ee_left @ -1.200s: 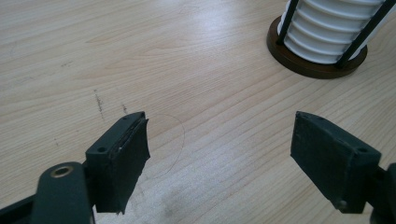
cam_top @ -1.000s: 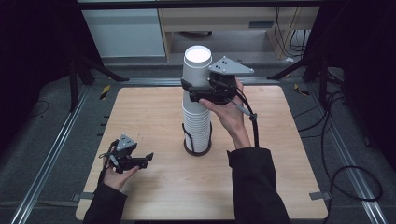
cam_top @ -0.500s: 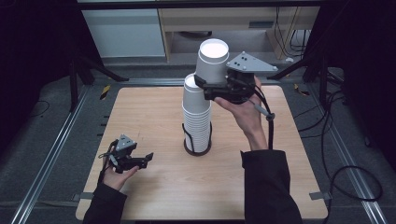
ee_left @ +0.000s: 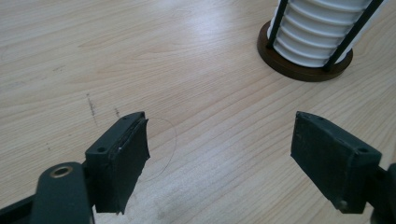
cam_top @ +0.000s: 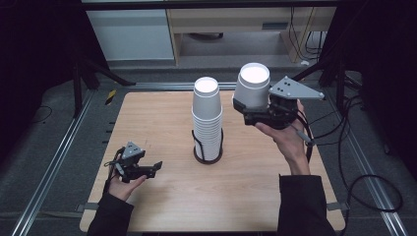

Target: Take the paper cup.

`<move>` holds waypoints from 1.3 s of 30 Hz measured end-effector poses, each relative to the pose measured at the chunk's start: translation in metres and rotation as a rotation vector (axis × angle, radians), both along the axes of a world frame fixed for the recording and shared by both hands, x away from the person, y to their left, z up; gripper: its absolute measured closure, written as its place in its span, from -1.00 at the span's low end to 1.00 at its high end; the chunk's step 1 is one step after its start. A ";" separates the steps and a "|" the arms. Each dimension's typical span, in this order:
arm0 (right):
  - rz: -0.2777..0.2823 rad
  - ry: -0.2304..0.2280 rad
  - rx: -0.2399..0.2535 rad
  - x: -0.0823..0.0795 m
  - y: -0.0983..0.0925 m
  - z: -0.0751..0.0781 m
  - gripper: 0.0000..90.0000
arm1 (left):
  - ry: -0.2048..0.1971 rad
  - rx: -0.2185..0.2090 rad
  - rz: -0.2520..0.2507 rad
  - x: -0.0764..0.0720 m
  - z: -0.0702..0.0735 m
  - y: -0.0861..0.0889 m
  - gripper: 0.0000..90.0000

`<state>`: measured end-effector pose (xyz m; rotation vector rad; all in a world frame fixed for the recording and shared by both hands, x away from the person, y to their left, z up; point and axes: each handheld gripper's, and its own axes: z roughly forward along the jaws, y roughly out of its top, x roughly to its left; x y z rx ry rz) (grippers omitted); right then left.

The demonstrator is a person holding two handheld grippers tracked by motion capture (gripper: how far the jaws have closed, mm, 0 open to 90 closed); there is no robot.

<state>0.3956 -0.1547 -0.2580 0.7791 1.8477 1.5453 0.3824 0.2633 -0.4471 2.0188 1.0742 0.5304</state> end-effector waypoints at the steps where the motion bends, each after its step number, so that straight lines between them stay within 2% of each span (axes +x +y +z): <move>1: 0.000 0.004 -0.002 -0.002 -0.002 -0.003 -0.71 | 0.000 -0.003 -0.004 0.000 0.001 -0.001 -0.59; 15: 0.066 0.086 -0.066 -0.025 -0.017 -0.061 -0.71 | 0.002 -0.009 -0.061 -0.003 0.005 -0.007 -0.59; 26: 0.138 0.161 -0.099 -0.032 -0.015 -0.105 -0.72 | 0.007 -0.006 -0.107 -0.006 0.008 -0.014 -0.61; 30: 0.159 0.182 -0.141 -0.032 -0.012 -0.114 -0.72 | 0.006 -0.012 -0.127 -0.008 0.010 -0.017 -0.61; 39: 0.226 0.222 -0.177 -0.033 -0.001 -0.130 -0.72 | 0.002 -0.016 -0.196 -0.014 0.018 -0.025 -0.62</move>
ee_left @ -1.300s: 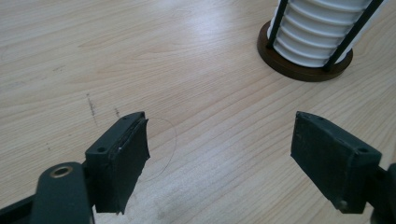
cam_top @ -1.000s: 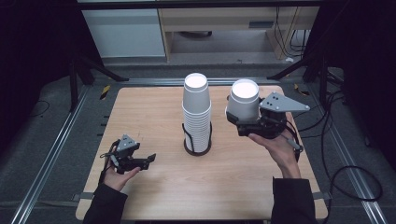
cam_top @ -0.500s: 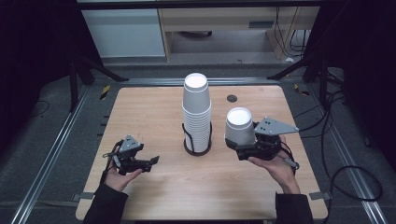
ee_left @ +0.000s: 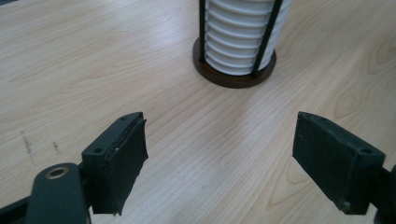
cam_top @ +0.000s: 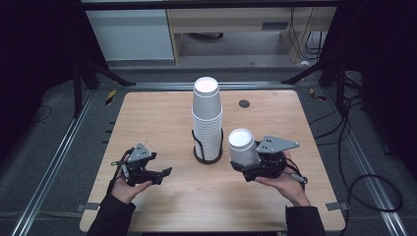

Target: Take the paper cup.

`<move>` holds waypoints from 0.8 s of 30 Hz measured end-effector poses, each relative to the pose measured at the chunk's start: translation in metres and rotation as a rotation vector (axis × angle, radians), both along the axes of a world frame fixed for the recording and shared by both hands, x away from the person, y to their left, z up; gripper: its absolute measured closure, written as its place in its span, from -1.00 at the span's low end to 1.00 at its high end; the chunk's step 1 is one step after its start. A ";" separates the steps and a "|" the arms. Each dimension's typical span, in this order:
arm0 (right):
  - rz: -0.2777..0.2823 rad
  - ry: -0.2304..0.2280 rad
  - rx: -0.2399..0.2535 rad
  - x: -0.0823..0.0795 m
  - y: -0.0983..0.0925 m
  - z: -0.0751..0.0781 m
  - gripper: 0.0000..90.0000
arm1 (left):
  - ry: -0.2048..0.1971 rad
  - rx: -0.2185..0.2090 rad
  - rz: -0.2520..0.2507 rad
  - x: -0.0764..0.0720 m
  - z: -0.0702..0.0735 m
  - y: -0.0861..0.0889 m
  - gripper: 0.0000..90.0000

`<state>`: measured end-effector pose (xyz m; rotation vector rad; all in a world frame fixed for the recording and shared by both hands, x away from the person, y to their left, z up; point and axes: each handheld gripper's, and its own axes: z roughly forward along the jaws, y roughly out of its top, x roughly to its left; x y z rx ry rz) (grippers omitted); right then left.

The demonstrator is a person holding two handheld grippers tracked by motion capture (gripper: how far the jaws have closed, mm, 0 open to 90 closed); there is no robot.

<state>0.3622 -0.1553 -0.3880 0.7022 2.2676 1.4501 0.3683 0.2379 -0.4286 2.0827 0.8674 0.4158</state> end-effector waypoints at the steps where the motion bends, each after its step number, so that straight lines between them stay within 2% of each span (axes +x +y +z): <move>1: 0.010 0.005 -0.005 0.000 0.002 -0.002 -0.72 | -0.002 -0.004 -0.006 -0.001 0.001 -0.001 -0.62; 9: 0.088 0.034 -0.050 0.000 0.019 -0.013 -0.72 | -0.006 -0.012 -0.051 -0.006 0.009 -0.004 -0.64; 19: 0.182 0.058 -0.076 0.002 0.039 -0.020 -0.71 | -0.007 -0.037 -0.113 -0.012 0.019 -0.009 -0.66; 24: 0.239 0.069 -0.104 0.004 0.052 -0.025 -0.71 | -0.004 -0.033 -0.146 -0.015 0.023 -0.012 -0.67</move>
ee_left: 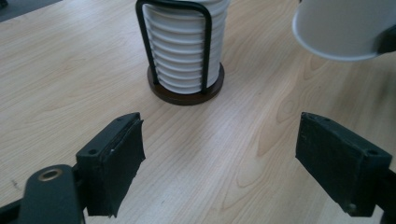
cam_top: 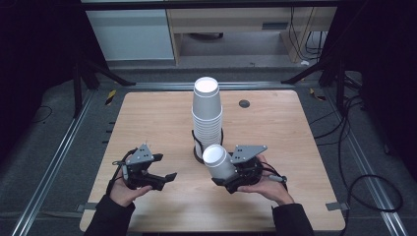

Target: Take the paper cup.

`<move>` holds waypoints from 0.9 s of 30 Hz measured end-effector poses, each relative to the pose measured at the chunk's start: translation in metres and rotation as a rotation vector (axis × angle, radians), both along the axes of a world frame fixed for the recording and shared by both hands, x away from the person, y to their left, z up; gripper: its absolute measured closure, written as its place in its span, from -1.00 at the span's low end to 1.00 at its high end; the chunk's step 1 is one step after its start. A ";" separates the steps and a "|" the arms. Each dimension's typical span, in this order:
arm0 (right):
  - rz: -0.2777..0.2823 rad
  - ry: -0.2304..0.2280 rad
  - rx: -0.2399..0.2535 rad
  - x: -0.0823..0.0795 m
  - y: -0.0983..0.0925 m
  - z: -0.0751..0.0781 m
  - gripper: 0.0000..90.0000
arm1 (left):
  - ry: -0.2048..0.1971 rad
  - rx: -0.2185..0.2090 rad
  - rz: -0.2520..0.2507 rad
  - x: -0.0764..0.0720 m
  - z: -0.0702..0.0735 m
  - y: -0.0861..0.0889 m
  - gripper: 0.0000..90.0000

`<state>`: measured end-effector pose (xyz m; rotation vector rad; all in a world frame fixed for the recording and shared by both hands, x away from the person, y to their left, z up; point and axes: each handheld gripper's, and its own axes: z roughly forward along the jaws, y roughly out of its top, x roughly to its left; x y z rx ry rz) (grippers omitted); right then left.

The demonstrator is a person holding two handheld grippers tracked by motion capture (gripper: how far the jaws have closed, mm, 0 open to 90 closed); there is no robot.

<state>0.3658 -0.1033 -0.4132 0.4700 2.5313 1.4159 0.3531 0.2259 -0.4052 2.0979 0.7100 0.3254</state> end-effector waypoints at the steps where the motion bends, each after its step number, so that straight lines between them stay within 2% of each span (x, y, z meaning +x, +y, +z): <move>1: 0.008 0.004 -0.007 0.001 0.002 -0.001 -0.71 | -0.002 0.001 -0.005 -0.001 0.000 -0.001 -0.68; 12: 0.081 0.025 -0.064 0.006 0.022 -0.011 -0.70 | 0.027 -0.015 -0.082 -0.005 0.006 -0.007 -0.70; 27: 0.141 0.045 -0.093 0.006 0.043 -0.021 -0.70 | 0.048 -0.019 -0.147 -0.010 0.009 -0.018 -0.72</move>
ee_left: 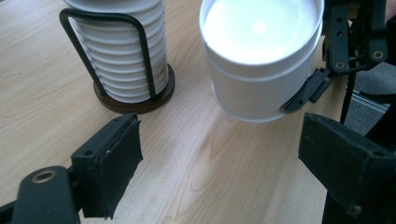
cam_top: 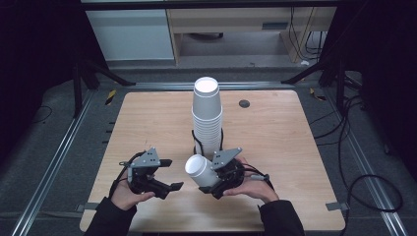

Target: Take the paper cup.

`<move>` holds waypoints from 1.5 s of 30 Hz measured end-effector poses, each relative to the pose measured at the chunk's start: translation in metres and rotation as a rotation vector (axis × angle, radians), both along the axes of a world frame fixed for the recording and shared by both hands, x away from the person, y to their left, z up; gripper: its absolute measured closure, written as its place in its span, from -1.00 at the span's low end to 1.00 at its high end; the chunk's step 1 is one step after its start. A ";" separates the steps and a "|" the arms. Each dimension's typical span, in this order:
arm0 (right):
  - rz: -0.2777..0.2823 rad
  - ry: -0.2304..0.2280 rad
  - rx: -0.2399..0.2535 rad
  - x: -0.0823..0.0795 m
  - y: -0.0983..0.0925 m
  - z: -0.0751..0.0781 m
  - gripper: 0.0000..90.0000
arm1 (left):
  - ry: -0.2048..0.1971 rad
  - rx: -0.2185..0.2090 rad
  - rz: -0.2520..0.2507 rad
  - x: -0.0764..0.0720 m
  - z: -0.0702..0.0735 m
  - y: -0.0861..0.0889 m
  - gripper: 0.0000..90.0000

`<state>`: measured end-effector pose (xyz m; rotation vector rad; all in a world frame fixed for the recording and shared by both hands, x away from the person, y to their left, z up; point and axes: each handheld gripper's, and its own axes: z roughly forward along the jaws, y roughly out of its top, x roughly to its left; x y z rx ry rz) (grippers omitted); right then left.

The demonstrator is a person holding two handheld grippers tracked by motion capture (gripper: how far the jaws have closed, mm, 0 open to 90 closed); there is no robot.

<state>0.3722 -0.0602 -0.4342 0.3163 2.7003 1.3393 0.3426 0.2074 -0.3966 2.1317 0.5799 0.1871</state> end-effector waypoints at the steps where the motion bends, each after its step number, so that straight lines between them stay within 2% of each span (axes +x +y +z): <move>1: 0.002 0.001 0.000 0.000 0.001 0.000 -0.69 | 0.005 -0.001 -0.003 0.000 0.000 -0.001 -0.72; 28: 0.107 0.001 -0.052 -0.005 0.036 -0.012 -0.69 | 0.062 0.017 -0.083 0.002 -0.008 -0.017 -0.74; 45: 0.135 -0.017 -0.068 -0.006 0.052 -0.009 -0.69 | 0.083 0.046 -0.087 0.004 -0.012 -0.019 -0.66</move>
